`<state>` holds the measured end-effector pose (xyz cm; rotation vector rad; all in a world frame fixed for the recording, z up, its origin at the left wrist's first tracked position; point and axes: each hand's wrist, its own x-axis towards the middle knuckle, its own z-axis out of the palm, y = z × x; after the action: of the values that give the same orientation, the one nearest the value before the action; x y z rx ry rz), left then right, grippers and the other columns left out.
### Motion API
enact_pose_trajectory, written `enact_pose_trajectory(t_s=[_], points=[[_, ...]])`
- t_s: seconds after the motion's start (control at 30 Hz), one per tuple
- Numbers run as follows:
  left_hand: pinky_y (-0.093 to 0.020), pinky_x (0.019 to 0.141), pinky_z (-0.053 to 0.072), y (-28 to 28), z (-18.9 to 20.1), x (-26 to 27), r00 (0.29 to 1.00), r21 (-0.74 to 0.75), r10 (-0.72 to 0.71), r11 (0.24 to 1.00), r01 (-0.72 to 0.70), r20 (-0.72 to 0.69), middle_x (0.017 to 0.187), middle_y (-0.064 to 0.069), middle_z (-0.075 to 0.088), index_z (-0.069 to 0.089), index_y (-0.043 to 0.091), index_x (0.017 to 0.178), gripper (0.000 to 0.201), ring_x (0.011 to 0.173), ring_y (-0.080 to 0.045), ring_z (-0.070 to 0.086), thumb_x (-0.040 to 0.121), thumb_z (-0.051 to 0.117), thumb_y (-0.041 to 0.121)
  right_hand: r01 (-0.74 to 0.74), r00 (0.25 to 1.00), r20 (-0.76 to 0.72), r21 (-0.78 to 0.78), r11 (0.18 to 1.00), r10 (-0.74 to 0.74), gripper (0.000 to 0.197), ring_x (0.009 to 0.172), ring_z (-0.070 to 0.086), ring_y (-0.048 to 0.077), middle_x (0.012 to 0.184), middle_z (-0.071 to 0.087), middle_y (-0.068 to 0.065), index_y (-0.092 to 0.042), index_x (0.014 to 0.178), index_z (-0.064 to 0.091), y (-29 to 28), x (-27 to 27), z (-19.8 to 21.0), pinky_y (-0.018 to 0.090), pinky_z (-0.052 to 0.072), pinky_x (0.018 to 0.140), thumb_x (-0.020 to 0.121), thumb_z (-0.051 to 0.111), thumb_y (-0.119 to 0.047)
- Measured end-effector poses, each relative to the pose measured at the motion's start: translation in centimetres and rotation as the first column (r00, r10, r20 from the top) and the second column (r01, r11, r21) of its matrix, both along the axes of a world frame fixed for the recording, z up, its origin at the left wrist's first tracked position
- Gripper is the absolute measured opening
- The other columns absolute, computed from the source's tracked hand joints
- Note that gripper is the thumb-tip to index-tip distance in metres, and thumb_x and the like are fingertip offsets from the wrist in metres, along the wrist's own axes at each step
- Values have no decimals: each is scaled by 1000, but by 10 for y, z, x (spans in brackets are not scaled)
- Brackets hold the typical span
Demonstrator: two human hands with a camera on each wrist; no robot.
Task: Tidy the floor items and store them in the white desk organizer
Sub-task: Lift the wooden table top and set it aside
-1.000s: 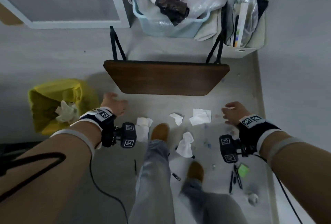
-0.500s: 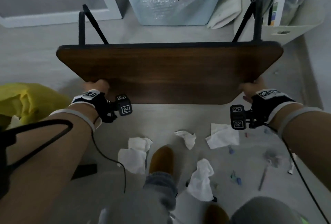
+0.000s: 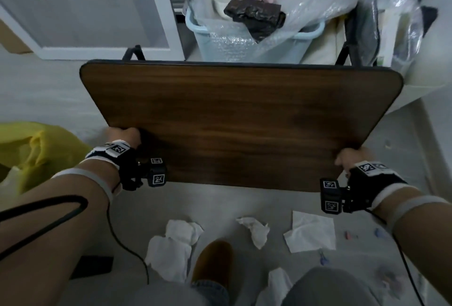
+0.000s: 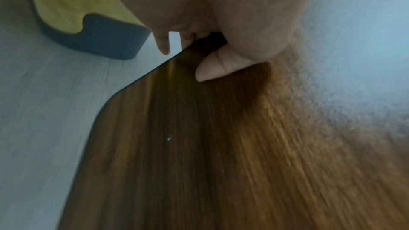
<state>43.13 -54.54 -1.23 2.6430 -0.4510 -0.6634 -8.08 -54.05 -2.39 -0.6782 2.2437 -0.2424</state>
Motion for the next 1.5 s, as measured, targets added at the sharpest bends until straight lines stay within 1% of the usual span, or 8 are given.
enact_pose_trajectory(t_s=[0.1, 0.3, 0.57, 0.87, 1.07, 1.17, 1.33, 1.5], points=[[-54, 101, 45, 0, 28, 19, 999, -54, -21, 998, 19, -47, 136, -30, 51, 36, -10, 138, 54, 120, -46, 54, 87, 47, 6, -36, 999, 13, -58, 998, 37, 32, 103, 57, 42, 122, 59, 24, 10, 109, 58, -10, 14, 29, 40, 42, 76, 79, 61, -1], [-53, 98, 49, -4, 67, 30, 992, -131, -113, 986, 104, -60, 117, -24, 59, 42, 6, 124, 56, 105, -44, 60, 76, 62, 25, -81, 991, 83, -273, 959, 107, 30, 89, 52, 33, 104, 56, 16, -6, 111, 56, -35, 25, 71, 39, 40, 78, 85, 55, -22], [-47, 102, 48, -16, 49, 36, 928, -210, -373, 909, 360, -24, 128, -16, 64, 51, 8, 134, 71, 114, -36, 62, 77, 80, 40, -194, 980, -24, -307, 932, 197, 55, 110, 57, 39, 128, 59, 17, -6, 134, 50, -63, 32, 64, 44, 45, 96, 88, 65, -31], [-51, 103, 44, 7, 37, 20, 988, -75, -156, 985, 154, -18, 135, -23, 56, 39, 4, 138, 109, 117, -43, 57, 63, 71, 76, -212, 972, -149, -230, 950, 181, 88, 117, 55, 43, 135, 54, 25, 0, 138, 41, -54, 34, 50, 47, 43, 100, 81, 59, -64], [-52, 110, 36, 8, 17, -5, 1000, 152, -19, 988, 21, -14, 146, -29, 45, 33, -8, 147, 110, 127, -46, 50, 86, 18, 82, -194, 974, -138, -120, 973, 178, 75, 126, 48, 42, 141, 46, 31, 4, 142, 41, -40, 46, 58, 43, 35, 104, 98, 36, -57], [-52, 105, 40, -2, 14, -16, 999, 216, -35, 976, 37, -13, 141, -29, 50, 38, -11, 142, 103, 122, -47, 53, 91, 13, 75, -183, 978, -122, -143, 973, 166, 84, 125, 50, 42, 141, 48, 28, 6, 141, 39, -51, 32, 58, 44, 38, 102, 91, 51, -60], [-50, 106, 41, -6, 18, -35, 994, 94, -7, 995, 18, -112, 136, -29, 53, 47, -6, 137, 83, 120, -46, 54, 97, 19, 60, -255, 964, -9, -324, 911, 266, 58, 113, 59, 34, 129, 62, 13, -9, 132, 54, -44, 10, 48, 31, 41, 86, 88, 64, -45], [-49, 86, 57, 3, 4, -67, 901, -132, 118, 973, -188, -417, 105, -18, 70, 58, 2, 119, 80, 90, -34, 71, 91, 28, 71, -115, 968, 147, -455, 883, 202, 55, 119, 56, 28, 130, 59, 8, -11, 137, 50, -22, -1, 37, 35, 45, 97, 92, 63, -39]])
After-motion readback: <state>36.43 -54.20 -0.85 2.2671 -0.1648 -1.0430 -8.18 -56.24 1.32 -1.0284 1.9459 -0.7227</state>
